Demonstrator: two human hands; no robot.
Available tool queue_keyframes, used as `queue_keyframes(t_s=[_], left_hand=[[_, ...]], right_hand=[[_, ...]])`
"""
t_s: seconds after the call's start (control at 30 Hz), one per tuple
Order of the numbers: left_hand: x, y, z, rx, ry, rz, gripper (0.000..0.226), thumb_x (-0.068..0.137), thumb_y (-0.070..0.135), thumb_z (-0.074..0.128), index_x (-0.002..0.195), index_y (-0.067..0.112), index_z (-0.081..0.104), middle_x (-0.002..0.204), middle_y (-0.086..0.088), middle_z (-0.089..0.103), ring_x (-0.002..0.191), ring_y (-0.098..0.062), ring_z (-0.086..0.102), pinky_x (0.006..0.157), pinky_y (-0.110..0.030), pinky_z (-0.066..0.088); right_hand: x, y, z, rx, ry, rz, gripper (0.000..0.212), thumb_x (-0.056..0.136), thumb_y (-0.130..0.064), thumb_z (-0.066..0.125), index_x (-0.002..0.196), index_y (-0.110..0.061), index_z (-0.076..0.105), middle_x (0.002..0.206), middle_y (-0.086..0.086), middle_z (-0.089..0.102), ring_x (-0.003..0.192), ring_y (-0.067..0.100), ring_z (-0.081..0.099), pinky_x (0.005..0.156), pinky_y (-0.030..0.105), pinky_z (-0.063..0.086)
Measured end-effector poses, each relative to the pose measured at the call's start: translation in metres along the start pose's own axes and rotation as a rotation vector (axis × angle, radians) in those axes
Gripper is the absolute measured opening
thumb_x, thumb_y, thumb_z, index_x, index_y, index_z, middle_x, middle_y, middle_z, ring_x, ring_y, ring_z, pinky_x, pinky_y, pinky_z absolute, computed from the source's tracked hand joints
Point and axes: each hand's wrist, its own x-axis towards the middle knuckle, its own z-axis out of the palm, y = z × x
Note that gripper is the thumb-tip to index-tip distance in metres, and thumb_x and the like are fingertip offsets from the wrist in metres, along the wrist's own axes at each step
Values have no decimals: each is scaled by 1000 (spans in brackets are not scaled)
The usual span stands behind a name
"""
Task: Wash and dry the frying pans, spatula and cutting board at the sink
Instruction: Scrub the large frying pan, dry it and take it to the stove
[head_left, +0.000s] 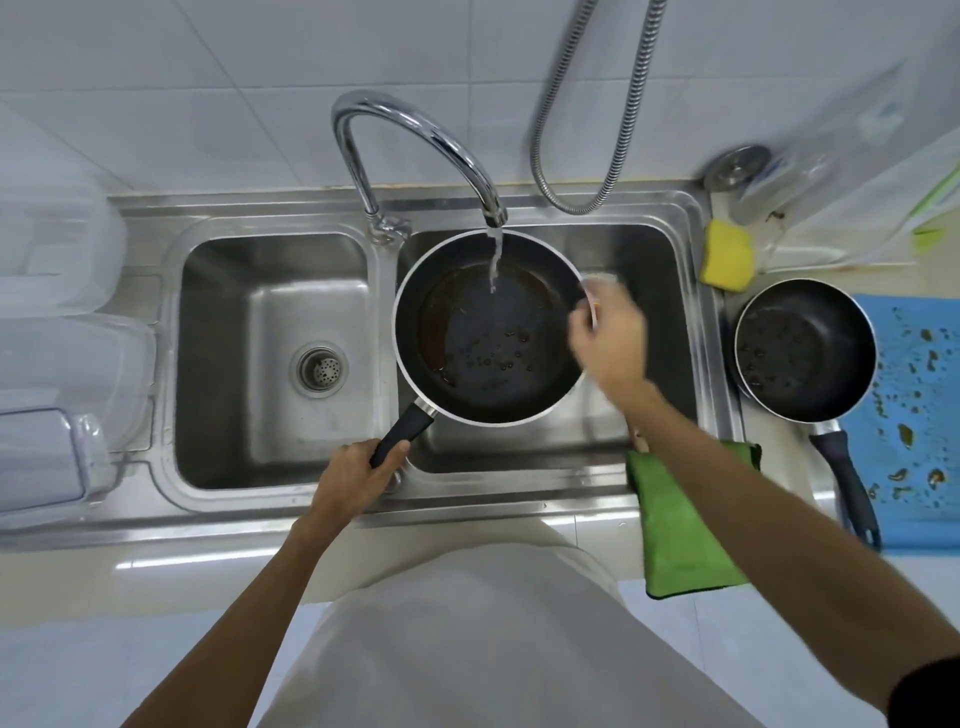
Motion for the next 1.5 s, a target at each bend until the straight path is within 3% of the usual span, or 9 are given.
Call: queue_keyframes(t_s=[0.13,0.27,0.4,0.63,0.7,0.77,0.93,1.33,1.5], left_hand=[[-1,17,2,-18,-23,-48,42,99,48,51,67,21,57,59,4,64,58,-9,63,54,-10,36],[-3,29,3,-14,-2,-42,45,101,46,49,62,23,50,55,3,60,53,-8,59,47,-8,35],[-3,38,3,-24,16,-46,45,101,42,51,60,23,47,51,6,55,47,-6,55,47,-6,36],[1,39,0,-13,-13,-49,44,99,50,48,65,22,50,55,1,60,54,-18,65,52,-19,42],[2,42,0,-5,-9,-30,46,99,49,49,62,23,47,51,3,55,52,-20,63,50,-21,42],[3,48,-1,-5,-9,-9,46,100,48,50,61,24,45,50,5,51,51,-19,61,48,-16,38],[6,57,-3,7,-9,24,46,100,45,50,61,21,45,51,4,50,47,-11,50,44,-13,35],[0,40,-16,22,1,72,47,100,47,50,61,22,45,51,6,49,45,-8,47,44,-12,33],[-1,39,-20,37,18,99,47,100,45,52,61,19,45,51,4,46,44,-9,42,44,-15,33]], right_hand=[[66,92,-48,-368,4,320,46,90,-24,51,126,4,51,127,30,53,117,46,49,106,49,37],[103,137,-61,-497,-183,413,52,93,-29,57,130,6,43,138,35,39,125,54,40,111,55,32],[118,147,-57,-505,-286,484,58,96,-35,59,136,1,37,141,34,35,126,55,41,108,58,35],[129,131,-54,-404,-110,567,47,93,-21,50,134,-1,39,144,33,32,127,54,40,110,54,32],[120,97,-48,-324,36,483,48,91,-26,49,132,-1,44,137,29,41,123,45,45,108,44,31],[98,52,-31,-137,66,234,49,85,-27,53,127,-3,50,127,25,47,114,35,48,101,35,34],[48,-28,32,5,-258,-174,45,88,-31,65,129,-14,59,125,21,46,111,35,51,100,41,45],[51,-62,60,-30,-315,-195,49,92,-38,69,134,-16,57,133,17,44,119,29,48,98,33,47],[64,-79,79,10,-202,-7,47,92,-36,70,127,-6,57,127,19,46,112,29,52,97,37,51]])
